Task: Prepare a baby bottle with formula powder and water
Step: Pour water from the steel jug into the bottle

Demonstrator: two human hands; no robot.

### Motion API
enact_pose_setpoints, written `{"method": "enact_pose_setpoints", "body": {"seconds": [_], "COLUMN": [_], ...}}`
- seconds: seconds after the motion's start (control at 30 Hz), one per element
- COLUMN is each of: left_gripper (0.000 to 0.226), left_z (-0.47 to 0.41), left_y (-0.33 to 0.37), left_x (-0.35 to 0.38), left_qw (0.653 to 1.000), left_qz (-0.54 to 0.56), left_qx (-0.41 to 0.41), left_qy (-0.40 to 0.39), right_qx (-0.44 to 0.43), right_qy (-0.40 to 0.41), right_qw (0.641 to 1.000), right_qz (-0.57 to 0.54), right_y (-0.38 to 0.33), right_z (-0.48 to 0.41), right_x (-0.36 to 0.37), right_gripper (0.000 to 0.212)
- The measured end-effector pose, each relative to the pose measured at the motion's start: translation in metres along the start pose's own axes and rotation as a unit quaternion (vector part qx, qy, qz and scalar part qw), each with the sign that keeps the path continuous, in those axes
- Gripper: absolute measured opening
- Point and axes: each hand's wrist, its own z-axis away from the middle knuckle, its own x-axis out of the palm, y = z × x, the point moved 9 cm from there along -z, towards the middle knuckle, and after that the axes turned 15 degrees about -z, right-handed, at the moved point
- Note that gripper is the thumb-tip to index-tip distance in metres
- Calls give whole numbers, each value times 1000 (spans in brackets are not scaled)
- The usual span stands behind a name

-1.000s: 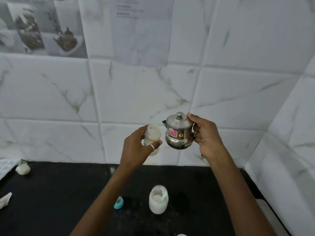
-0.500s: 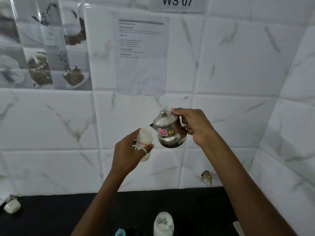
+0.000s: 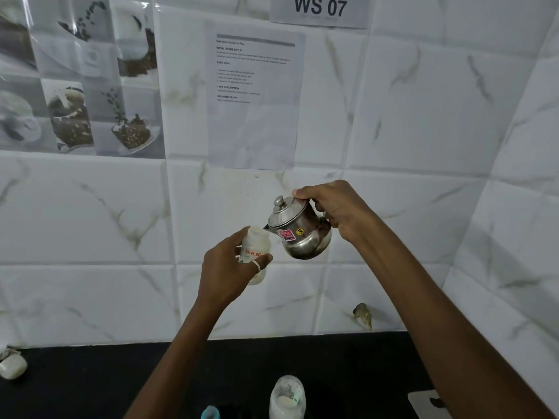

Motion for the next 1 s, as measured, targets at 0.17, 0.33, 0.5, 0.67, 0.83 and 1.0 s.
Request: {"method": "enact_pose_setpoints", "body": {"seconds": [0.17, 0.33, 0.5, 0.67, 0.83, 1.0], "left_gripper": [71, 72, 73, 73, 72, 73], "left_z": [5, 8, 9, 11, 12, 12], "left_y": [-1, -4, -5, -7, -8, -9], "left_x": [3, 6, 7, 7, 7, 7], "left_qw": [1000, 1000, 1000, 1000, 1000, 1000], "left_qz": [-1, -5, -7, -7, -7, -2], "left_qx": [0, -2, -2, -4, -2, -7], "left_qy": [-2, -9, -15, -15, -15, -16], "right_qx": [-7, -5, -6, -5, -11, -19], "right_qy": [-20, -25, -35, -46, -52, -58], "right_qw": [999, 996, 994, 993, 990, 987], "right_qz": [26, 80, 101, 113, 128, 149], "right_y": [-1, -4, -4, -5, -6, -8], "right_z": [-6, -12, -15, -19, -23, -28], "right_x": [8, 14, 20, 25, 29, 32], "right_gripper": [29, 22, 26, 27, 27, 26]}}
